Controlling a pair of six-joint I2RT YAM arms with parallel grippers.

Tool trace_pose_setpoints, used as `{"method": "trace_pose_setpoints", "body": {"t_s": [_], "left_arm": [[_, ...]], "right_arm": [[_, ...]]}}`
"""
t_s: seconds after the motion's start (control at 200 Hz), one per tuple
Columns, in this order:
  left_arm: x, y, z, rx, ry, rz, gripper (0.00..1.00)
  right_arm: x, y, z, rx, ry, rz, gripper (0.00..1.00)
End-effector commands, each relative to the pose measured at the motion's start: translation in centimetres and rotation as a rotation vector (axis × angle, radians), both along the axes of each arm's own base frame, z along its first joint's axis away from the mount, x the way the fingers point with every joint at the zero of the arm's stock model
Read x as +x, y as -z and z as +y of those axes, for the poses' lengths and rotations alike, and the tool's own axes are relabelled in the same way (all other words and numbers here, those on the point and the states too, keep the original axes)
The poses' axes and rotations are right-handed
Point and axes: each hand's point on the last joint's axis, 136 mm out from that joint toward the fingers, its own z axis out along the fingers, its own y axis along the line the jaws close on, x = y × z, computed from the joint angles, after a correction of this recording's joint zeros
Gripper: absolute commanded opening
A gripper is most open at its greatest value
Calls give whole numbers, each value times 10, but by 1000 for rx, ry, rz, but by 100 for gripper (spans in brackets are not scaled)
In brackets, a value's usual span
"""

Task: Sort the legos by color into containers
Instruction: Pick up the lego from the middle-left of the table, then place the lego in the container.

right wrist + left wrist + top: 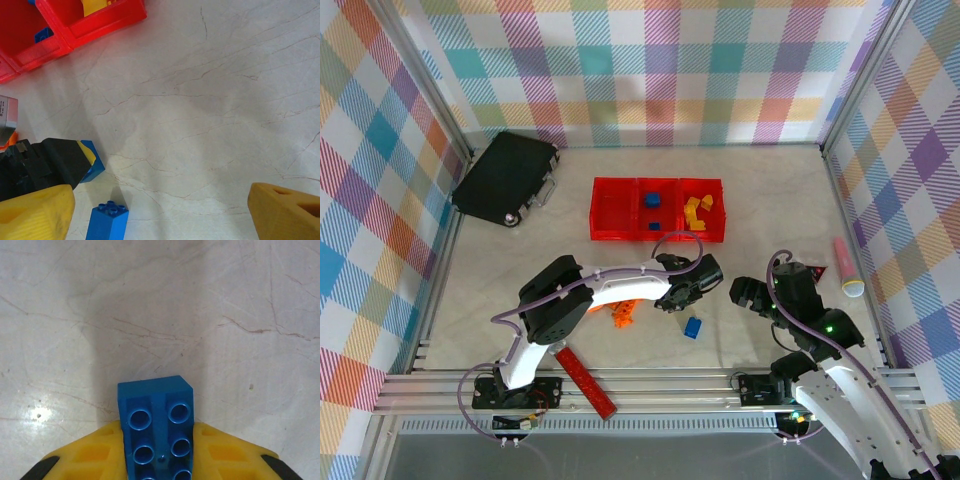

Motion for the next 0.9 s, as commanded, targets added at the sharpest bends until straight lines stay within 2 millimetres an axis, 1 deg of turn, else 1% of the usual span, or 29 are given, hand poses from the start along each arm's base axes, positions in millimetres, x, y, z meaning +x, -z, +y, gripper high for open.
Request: {"method": "trace_pose_setpoints", "body": {"t_s": [0.0, 0.095, 0.17, 0.23, 0.295, 0.33, 0.385, 0.46, 0.595, 0.69, 0.795, 0.895], "left_arm": [[4, -2, 13, 61, 25, -32, 18], [13, -25, 15, 68, 80, -106, 14], [23, -56, 19, 78, 137, -198, 13], [33, -87, 23, 97, 193, -282, 12], [44, -117, 28, 122, 253, -348, 7], [51, -132, 30, 131, 282, -372, 6], [64, -148, 36, 142, 321, -385, 6], [82, -164, 44, 151, 358, -383, 6], [122, -177, 55, 152, 394, -392, 6], [149, -177, 60, 154, 399, -393, 6], [179, -167, 63, 161, 397, -387, 6], [200, -151, 60, 135, 394, -360, 6]], "right_arm": [[2, 2, -2, -9, 4, -11, 90], [3, 2, -2, -12, 5, -11, 90], [3, 2, -3, -15, 8, -8, 90], [3, 2, -3, -20, 10, -6, 90], [4, 2, -4, -26, 12, -4, 90], [5, 3, -4, -29, 15, -1, 90], [6, 4, -4, -33, 15, 4, 90], [8, 4, -4, -37, 17, 6, 90], [11, 5, -2, -41, 16, 16, 90], [12, 6, -2, -50, 12, 25, 90], [13, 5, -4, -67, 14, 27, 90], [14, 4, -4, -76, 14, 29, 90]]}}
